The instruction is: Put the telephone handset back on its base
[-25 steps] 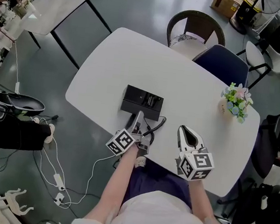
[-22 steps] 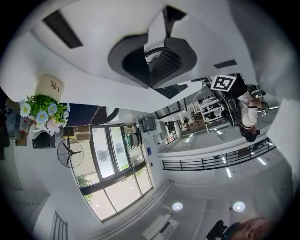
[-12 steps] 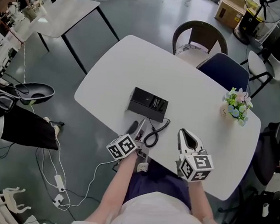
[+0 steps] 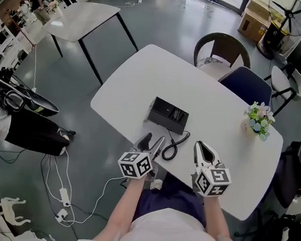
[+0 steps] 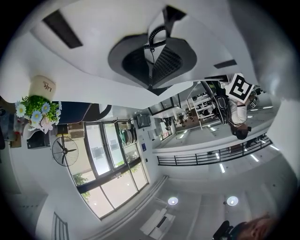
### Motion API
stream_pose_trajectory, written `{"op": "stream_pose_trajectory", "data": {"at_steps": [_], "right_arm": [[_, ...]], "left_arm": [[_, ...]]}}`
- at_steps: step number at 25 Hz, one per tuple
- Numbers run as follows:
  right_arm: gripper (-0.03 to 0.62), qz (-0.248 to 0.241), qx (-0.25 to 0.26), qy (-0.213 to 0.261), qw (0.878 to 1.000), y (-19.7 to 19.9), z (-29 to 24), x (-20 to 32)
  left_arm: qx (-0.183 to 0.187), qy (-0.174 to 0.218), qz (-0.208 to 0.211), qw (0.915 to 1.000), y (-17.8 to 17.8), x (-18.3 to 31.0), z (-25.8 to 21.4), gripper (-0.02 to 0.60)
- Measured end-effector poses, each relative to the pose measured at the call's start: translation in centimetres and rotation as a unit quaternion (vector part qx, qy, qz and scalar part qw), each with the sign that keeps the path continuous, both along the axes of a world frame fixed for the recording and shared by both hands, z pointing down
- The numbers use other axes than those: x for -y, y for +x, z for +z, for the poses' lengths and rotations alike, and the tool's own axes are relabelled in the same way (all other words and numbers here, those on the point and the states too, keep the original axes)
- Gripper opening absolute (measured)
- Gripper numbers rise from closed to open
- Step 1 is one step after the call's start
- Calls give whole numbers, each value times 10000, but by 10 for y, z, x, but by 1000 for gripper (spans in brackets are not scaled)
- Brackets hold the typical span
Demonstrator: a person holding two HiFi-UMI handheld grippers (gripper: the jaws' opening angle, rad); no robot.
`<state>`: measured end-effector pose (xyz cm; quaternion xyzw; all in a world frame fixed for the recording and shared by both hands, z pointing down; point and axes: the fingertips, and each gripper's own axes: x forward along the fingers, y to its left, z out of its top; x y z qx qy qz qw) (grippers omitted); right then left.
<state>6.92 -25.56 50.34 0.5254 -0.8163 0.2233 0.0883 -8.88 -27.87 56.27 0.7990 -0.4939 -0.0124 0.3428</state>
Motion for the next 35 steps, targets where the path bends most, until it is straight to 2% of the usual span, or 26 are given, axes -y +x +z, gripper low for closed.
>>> {"op": "stream_pose_trajectory", "data": {"at_steps": [6, 13, 17, 25, 27, 29, 35], "right_arm": [[43, 43, 12, 189, 9998, -5, -10, 5], [43, -24, -86, 475, 9988, -7, -28, 13], [43, -193, -62, 548, 9983, -10, -38, 17], [43, -257, -34, 796, 9965, -5, -63, 22], [43, -282, -30, 814, 9963, -7, -65, 21], [43, -307, -34, 807, 9963, -8, -66, 19], [43, -303, -82, 830, 9961, -4, -65, 19]], "left_arm": [[686, 778, 200, 9944, -10, -5, -47, 273], [1389, 1686, 443, 9748, -21, -13, -103, 272], [1674, 2022, 557, 9633, -31, -20, -127, 272], [1838, 2063, 413, 9602, -47, -24, -134, 214], [1874, 2085, 360, 9592, -46, -24, -134, 171], [1872, 2115, 312, 9588, -44, -24, -134, 97], [1793, 1945, 337, 9638, -33, -22, -126, 28]]}}
